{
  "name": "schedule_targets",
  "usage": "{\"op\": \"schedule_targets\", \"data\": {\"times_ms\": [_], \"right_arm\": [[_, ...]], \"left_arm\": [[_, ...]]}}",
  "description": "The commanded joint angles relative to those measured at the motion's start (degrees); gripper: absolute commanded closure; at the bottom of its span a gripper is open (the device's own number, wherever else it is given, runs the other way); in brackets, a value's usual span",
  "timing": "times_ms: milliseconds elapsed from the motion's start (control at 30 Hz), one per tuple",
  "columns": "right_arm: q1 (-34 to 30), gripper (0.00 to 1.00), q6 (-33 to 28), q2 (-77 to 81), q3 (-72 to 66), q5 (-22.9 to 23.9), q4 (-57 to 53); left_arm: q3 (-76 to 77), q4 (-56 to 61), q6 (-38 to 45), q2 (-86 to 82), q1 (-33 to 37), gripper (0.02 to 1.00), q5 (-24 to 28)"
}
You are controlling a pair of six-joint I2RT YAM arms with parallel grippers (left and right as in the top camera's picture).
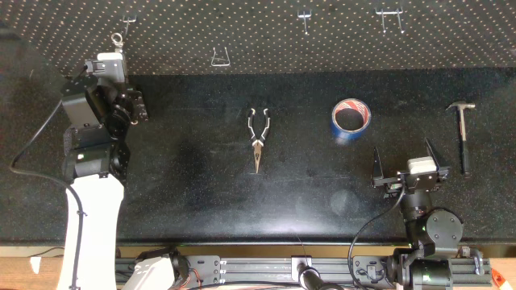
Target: Place Tools Onto Pegboard
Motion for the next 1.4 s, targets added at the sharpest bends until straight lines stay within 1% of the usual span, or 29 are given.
{"op": "schedule_targets", "data": {"times_ms": [33, 767, 1400], "right_arm": [[-0.28, 0.007, -0.37, -0.57, -0.15, 0.48, -0.39], [-0.28, 0.005, -0.37, -0.57, -0.15, 0.48, -0.39], [-0.28, 0.005, -0.37, -0.57, -0.15, 0.48, -0.39]], "left_arm": [[0.28, -0.81, -1.18, 0.11, -0.28, 0.989, 1.75], [0.26, 1.77, -1.18, 4.70, -0.63, 0.989, 1.75], [0.31, 9.77, -1.18, 11.54, -0.63, 0.989, 1.77]]}}
